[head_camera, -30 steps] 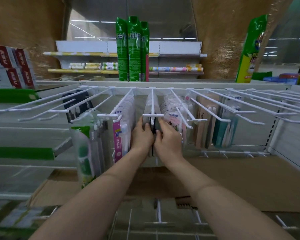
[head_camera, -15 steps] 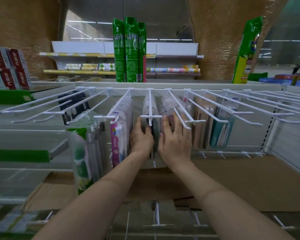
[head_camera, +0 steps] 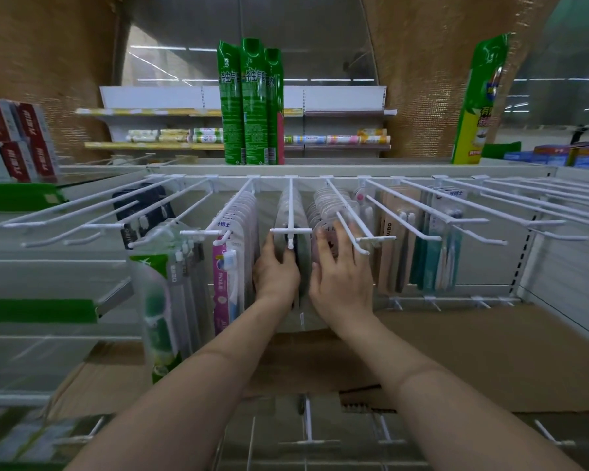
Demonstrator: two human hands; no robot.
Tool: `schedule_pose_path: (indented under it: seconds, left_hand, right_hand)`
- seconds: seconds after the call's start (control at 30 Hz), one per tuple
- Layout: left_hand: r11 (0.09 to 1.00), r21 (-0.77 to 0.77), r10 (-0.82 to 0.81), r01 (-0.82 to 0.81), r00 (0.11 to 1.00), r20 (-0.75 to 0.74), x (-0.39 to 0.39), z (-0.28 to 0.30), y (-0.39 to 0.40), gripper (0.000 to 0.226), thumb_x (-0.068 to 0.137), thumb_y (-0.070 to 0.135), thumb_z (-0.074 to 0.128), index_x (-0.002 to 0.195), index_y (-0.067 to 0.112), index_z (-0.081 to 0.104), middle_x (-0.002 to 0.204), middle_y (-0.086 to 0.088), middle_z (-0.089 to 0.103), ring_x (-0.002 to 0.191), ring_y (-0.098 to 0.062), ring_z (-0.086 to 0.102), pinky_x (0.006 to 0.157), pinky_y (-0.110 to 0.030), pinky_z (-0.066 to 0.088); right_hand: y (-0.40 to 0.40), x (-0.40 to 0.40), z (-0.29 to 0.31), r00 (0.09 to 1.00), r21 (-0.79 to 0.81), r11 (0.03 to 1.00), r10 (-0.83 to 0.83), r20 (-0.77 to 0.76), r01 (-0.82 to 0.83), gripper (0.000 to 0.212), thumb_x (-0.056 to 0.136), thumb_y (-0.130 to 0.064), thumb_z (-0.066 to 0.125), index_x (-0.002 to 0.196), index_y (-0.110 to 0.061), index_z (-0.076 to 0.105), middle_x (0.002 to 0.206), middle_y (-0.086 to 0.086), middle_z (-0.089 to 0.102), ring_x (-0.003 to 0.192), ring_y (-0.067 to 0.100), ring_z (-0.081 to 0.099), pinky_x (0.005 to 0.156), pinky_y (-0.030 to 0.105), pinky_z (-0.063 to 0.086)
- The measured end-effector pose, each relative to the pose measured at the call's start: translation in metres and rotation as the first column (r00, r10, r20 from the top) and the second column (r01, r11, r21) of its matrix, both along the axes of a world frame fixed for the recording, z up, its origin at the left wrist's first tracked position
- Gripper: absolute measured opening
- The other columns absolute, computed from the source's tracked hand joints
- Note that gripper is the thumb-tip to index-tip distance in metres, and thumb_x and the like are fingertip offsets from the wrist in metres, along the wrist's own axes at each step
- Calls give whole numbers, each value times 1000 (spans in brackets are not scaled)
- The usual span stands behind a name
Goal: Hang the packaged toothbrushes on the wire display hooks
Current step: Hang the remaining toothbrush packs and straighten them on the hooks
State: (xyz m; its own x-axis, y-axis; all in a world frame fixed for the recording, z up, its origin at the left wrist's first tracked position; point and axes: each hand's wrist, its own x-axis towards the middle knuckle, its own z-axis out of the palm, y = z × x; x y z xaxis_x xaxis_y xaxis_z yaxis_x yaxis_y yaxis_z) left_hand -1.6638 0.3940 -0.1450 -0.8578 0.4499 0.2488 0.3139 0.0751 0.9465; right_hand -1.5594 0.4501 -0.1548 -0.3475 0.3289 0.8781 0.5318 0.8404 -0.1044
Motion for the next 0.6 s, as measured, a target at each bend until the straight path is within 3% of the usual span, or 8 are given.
schedule_pose_path:
  seconds: [0.37, 0.47, 0.6]
  left_hand:
    - [996, -74, -50, 49, 999, -16, 30, 4, -33, 63, 94, 36, 55, 154, 31, 36, 146, -6, 56, 135, -31, 51, 114, -48, 41]
    - [991, -118, -66, 64, 998, -12, 36, -1, -43, 71, 85, 35, 54, 153, 26, 36, 144, -9, 57, 132, -33, 54, 112, -48, 44]
    - [983, -150, -117, 109, 992, -43, 50, -6, -61, 69, 88, 25, 59, 153, 23, 36, 143, -9, 58, 129, -32, 56, 111, -46, 45]
  right_hand:
    - [-22, 20, -9, 998, -77, 997, 23, 55, -18, 54, 92, -25, 51, 143, -9, 55, 149, 19, 46, 140, 42, 40, 107, 54, 43]
    - [-34, 30, -10, 997, -88, 996, 7, 77, 0, 53, 92, -24, 53, 143, -9, 54, 151, 21, 44, 143, 41, 35, 112, 54, 38]
    - [-55, 49, -16, 993, -144, 988, -42, 113, 58, 54, 95, -28, 48, 146, -12, 51, 153, 20, 41, 145, 38, 31, 117, 50, 33]
